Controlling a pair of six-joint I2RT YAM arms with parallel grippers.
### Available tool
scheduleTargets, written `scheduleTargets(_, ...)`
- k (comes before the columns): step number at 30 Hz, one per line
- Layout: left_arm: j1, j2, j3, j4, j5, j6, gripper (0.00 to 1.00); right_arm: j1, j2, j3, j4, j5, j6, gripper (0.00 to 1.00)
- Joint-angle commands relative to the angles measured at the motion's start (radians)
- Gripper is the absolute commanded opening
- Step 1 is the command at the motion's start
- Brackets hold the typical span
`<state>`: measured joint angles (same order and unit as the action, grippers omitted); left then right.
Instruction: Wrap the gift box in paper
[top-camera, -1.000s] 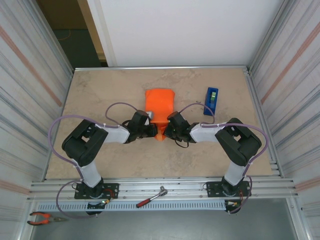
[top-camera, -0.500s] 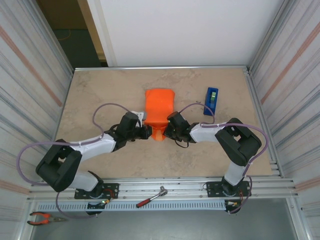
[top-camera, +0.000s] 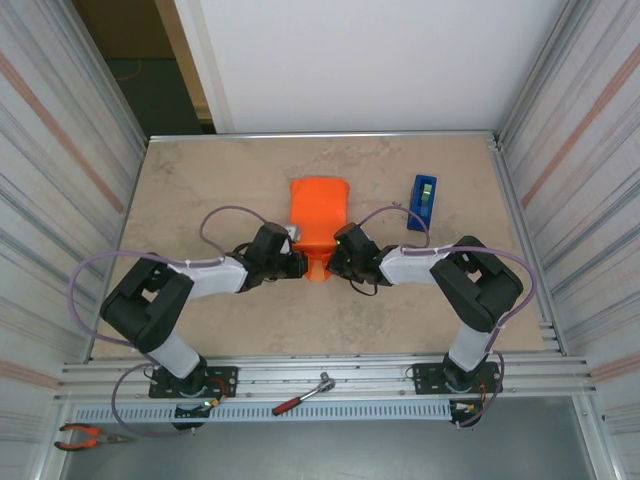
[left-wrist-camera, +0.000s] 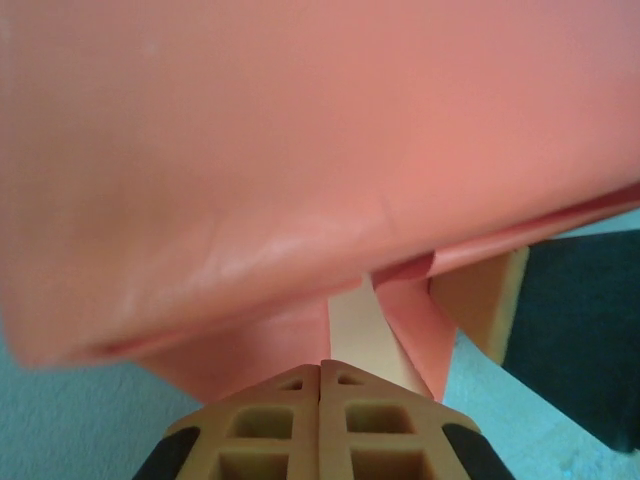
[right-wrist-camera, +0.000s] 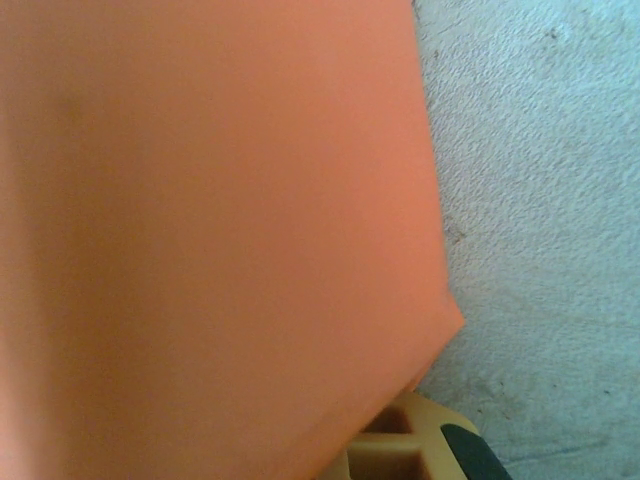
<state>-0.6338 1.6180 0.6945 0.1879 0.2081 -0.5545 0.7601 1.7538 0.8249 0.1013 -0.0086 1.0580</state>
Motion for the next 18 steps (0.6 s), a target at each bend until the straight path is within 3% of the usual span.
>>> scheduleTargets(1,0.011,0.055,0.039,0.019,-0.035,0.036,0.00,0.022,0.047,-0.006,-0.098,-0.035,-0.010,0.00)
scheduleTargets(9,0.009,0.132,0.054,0.061,-0.134,0.043,0.00,0.024,0.049,-0.012,-0.094,-0.034,-0.007,0.00)
scheduleTargets(18,-0.007,0.060,0.037,0.047,-0.116,0.042,0.00,0.027,0.049,-0.010,-0.094,-0.033,-0.006,0.00)
